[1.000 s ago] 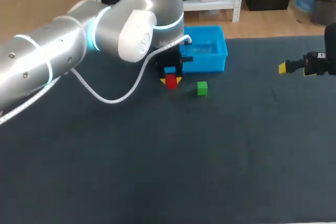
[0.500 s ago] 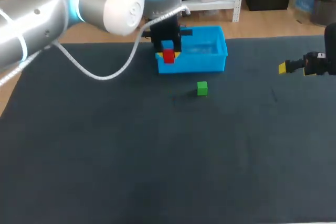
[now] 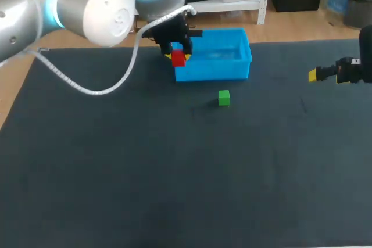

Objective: Use the left arm to pick the red cube and place it into the blue plastic box first, then use the right arm to grasp the green cube and put it into the same blue plastic box after the first action is fully finished.

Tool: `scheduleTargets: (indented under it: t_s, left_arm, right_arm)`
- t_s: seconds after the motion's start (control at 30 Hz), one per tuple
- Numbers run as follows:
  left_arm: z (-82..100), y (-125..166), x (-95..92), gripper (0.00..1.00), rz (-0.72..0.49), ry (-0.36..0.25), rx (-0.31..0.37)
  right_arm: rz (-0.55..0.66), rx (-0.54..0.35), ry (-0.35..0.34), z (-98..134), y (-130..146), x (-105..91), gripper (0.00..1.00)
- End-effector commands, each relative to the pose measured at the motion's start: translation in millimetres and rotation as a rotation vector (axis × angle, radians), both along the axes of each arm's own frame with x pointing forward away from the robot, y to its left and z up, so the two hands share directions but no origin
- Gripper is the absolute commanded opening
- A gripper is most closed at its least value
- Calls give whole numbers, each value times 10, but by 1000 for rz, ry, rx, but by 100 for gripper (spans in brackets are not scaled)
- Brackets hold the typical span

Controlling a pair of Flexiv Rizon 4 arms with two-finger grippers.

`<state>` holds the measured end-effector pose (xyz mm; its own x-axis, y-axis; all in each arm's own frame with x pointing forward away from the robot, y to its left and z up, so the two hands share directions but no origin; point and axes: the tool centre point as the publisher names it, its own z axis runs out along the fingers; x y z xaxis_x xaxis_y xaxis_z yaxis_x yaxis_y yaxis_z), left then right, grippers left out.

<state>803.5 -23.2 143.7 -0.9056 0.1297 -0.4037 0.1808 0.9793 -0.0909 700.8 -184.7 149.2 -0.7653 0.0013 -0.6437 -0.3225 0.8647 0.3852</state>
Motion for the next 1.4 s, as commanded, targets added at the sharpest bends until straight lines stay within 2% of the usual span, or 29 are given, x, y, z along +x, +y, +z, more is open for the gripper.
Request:
scheduleTargets:
  t_s: [0.03, 0.23, 0.43, 0.87, 1.17, 1.4]
  left_arm:
    - [15, 87, -73, 0, -30, -77, -55]
    - [61, 71, -16, 0, -77, -104, -67]
    - [41, 49, 120, 0, -111, -104, -93]
    - [-34, -69, 597, 0, -140, -138, -117]
    - [-128, -106, 1008, 0, -135, -136, -103]
    - [-237, -147, 1193, 0, -136, -119, -100]
  right_arm:
    - [2, 0, 1, -1, -5, 2, 100]
    - [2, 0, 1, -1, -5, 2, 100]
    - [2, 0, 1, -1, -5, 2, 100]
    - [2, 0, 1, -1, -5, 2, 100]
    - [2, 0, 1, -1, -5, 2, 100]
    - [2, 0, 1, -1, -5, 2, 100]
